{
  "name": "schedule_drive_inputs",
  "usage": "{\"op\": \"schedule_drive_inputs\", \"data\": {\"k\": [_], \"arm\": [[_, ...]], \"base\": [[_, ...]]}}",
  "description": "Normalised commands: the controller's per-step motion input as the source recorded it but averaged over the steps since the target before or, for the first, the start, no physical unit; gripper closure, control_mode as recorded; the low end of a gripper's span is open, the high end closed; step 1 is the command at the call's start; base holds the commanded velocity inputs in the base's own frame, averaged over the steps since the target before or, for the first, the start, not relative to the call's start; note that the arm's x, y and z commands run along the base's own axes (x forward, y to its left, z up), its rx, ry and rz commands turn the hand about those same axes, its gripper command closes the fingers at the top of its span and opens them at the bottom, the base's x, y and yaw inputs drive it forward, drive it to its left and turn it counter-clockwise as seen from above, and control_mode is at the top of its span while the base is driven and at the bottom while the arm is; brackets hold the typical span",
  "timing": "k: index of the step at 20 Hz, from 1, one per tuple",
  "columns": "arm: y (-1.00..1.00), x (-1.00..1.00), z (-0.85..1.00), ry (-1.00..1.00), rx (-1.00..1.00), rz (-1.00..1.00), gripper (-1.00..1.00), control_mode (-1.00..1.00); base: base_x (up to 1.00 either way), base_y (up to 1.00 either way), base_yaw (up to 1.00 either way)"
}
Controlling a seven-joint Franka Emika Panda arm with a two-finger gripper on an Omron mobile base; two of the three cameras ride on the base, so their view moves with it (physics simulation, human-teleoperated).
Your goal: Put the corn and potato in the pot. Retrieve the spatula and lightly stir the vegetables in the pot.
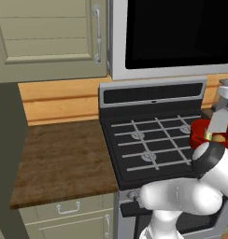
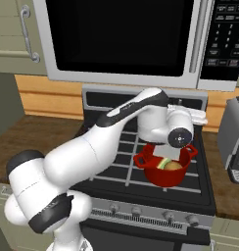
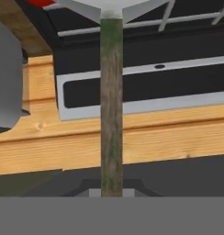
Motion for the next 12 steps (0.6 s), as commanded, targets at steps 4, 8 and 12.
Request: {"op": "schedule_drive_inputs", "data": {"k": [4,8,12], "arm": [[-0.44,0.02,-0.13,0.0,0.0,0.27,1.0,-1.0],[-0.04,0.09,-0.08,-0.01,0.0,0.13,1.0,-1.0],[0.04,0.15,-0.21,-0.07,-0.03,0.04,1.0,-1.0]], "base": [[0.0,0.0,0.0],[0.0,0.0,0.0],[0.0,0.0,0.0]]}}
